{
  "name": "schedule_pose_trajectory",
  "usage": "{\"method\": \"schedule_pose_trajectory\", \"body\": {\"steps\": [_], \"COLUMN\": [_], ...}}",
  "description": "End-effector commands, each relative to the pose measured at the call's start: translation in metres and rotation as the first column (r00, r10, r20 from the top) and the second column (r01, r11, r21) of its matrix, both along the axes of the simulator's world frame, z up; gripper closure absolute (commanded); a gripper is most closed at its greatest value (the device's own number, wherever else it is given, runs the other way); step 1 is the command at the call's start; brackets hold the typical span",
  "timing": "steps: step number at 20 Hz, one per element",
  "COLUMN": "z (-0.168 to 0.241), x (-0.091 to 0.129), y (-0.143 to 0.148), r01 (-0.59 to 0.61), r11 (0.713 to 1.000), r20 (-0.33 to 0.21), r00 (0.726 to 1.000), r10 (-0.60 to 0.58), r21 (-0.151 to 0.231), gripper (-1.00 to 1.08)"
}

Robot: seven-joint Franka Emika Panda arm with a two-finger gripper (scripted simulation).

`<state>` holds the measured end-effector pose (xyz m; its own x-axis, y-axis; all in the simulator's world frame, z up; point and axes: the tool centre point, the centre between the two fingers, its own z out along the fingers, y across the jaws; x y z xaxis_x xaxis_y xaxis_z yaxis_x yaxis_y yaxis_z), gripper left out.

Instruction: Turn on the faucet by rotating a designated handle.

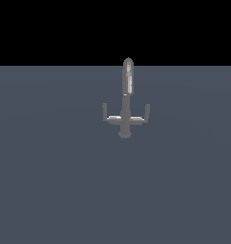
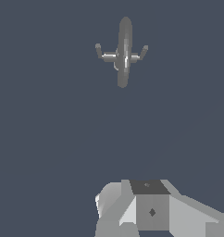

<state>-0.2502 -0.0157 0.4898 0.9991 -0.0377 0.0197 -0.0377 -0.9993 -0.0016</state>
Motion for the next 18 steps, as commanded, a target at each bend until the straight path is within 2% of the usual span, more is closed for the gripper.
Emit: {"method": "schedule_pose_trajectory", "body": {"steps": [1, 10, 18], "z": [0.0, 0.002, 0.002], "x": [0.0, 0.006, 0.008], "y": [0.0, -0.019, -0.02], "r01": [0.0, 0.019, -0.005], "r11": [1.0, 1.0, 1.0], "r20": [0.0, 0.015, 0.005], "r00": [1.0, 1.0, 1.0], "r10": [0.0, -0.019, 0.005], "r21": [0.0, -0.001, -0.014], "gripper": [1.08, 1.08, 1.08]}}
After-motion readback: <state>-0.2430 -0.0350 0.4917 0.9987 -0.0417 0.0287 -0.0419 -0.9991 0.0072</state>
